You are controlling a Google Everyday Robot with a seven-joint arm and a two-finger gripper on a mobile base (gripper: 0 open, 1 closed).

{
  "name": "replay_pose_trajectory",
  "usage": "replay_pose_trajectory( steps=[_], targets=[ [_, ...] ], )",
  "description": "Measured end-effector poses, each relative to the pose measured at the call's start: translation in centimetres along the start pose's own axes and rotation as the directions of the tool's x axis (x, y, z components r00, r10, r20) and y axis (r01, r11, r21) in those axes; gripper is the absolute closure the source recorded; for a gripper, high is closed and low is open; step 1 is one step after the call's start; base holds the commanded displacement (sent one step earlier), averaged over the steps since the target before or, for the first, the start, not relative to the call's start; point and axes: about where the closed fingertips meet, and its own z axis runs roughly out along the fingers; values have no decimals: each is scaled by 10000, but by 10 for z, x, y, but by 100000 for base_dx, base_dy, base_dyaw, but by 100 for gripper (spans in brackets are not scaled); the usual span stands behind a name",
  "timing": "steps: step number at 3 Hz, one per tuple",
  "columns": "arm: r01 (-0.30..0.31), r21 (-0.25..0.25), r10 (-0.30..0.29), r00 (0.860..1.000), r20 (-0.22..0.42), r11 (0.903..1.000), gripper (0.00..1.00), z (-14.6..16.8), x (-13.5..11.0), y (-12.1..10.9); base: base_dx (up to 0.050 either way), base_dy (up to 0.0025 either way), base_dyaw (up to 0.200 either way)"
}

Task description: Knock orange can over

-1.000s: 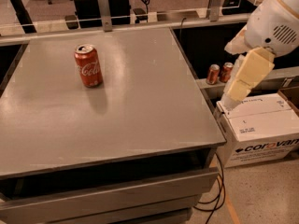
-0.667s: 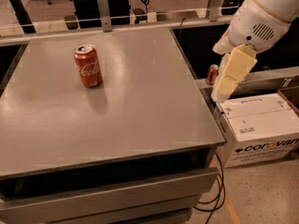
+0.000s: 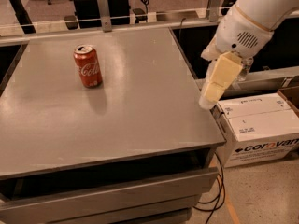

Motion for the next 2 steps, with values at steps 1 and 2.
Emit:
replay_pose_trajectory(
  steps=[1,2],
  targets=[
    [359,-467,-361,9993,-50,9983,0,28,-25,-6,0,0,0],
    [604,-588,-615,9980,-170,9964,0,47,-43,-33,0,0,0]
  ],
)
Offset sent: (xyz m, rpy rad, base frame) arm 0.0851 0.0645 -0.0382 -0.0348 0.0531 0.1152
